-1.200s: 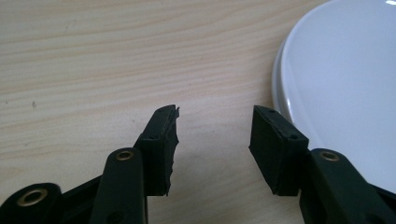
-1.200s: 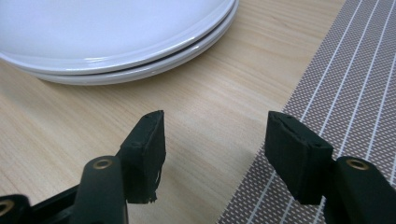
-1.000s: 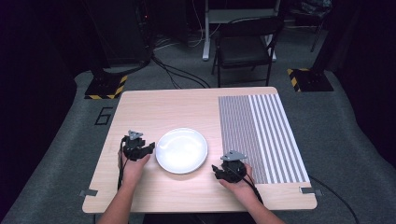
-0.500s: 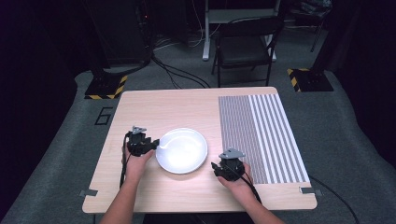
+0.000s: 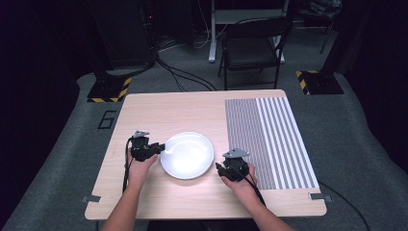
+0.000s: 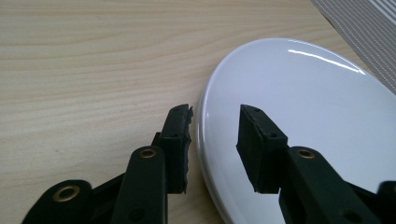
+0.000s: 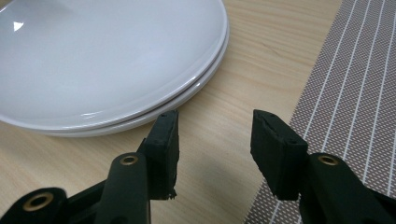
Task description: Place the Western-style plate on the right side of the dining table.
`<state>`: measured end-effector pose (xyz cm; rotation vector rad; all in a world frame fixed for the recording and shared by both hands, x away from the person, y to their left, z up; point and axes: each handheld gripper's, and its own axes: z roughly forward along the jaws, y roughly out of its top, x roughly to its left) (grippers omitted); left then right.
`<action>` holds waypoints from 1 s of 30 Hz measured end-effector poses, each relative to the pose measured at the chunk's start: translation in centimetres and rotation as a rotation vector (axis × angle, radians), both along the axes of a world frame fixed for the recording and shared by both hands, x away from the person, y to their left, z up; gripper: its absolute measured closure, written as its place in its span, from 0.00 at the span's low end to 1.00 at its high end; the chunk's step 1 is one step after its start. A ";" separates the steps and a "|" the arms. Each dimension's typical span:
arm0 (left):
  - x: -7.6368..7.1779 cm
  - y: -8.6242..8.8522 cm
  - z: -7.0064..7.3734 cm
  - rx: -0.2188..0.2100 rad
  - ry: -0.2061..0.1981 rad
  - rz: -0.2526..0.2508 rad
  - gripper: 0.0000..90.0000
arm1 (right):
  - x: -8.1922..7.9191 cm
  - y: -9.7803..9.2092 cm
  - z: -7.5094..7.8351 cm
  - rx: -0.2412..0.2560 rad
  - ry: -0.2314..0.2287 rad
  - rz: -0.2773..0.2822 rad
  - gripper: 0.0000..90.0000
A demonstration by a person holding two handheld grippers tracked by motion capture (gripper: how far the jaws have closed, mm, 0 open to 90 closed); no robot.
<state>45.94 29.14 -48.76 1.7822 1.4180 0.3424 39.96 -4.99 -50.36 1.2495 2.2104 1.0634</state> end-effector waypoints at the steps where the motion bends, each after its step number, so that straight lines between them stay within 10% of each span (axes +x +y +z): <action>1: 0.0 0.1 0.0 -0.008 0.009 -0.001 0.72 | 0.1 0.0 0.0 0.001 -0.001 -0.002 0.57; 12: 0.1 0.4 -0.6 -0.072 0.081 -0.014 0.76 | 0.9 -0.7 0.5 0.088 0.068 -0.059 0.59; 30: -0.2 -0.1 -0.8 -0.082 0.086 -0.033 0.74 | 1.8 -0.2 0.8 0.122 0.084 -0.071 0.59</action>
